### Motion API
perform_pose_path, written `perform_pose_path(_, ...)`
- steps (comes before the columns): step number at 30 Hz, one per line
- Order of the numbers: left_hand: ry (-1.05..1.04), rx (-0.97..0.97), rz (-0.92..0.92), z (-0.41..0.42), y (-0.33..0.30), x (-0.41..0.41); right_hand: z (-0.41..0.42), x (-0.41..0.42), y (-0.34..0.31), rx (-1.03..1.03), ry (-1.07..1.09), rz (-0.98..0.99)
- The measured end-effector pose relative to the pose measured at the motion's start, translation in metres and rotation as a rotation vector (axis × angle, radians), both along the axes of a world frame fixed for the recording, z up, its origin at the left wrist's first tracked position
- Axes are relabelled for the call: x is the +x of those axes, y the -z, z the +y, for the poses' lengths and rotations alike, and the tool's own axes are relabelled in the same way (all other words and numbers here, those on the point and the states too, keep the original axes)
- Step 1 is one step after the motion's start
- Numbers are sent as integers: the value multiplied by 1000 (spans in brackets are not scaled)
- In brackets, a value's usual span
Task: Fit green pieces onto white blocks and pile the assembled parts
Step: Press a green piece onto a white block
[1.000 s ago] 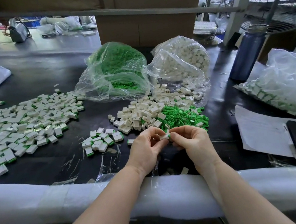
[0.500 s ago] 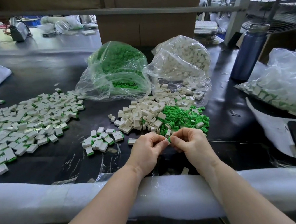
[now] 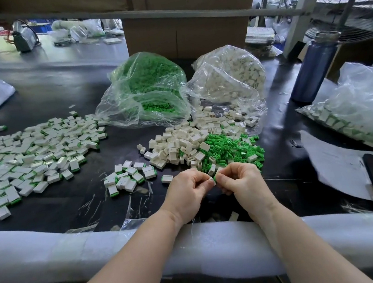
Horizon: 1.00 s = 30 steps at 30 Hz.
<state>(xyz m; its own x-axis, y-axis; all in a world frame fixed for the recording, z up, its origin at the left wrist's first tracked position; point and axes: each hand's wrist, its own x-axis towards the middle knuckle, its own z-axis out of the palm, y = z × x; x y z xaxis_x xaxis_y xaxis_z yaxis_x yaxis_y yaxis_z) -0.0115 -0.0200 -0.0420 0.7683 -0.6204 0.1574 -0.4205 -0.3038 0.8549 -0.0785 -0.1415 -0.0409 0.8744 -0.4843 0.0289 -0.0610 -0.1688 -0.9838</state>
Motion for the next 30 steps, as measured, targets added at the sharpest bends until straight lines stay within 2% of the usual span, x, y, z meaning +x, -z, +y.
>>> perform_pose_path(11,24,75,-116,-1,3,0,0,-2,0,-27,-50,6)
perform_pose_path(15,-11,-55,26,-2,2,1,1,-1,-1,101,20,-98)
perform_pose_path(20,-6,-138,222,-3,-1,-1,3,-2,-2,162,29,-143)
perform_pose_path(26,-23,-133,214,-2,-2,-1,4,-4,-5,182,-39,-133)
perform_pose_path(30,1,-175,226,-1,-4,0,1,-3,-3,130,-10,-124)
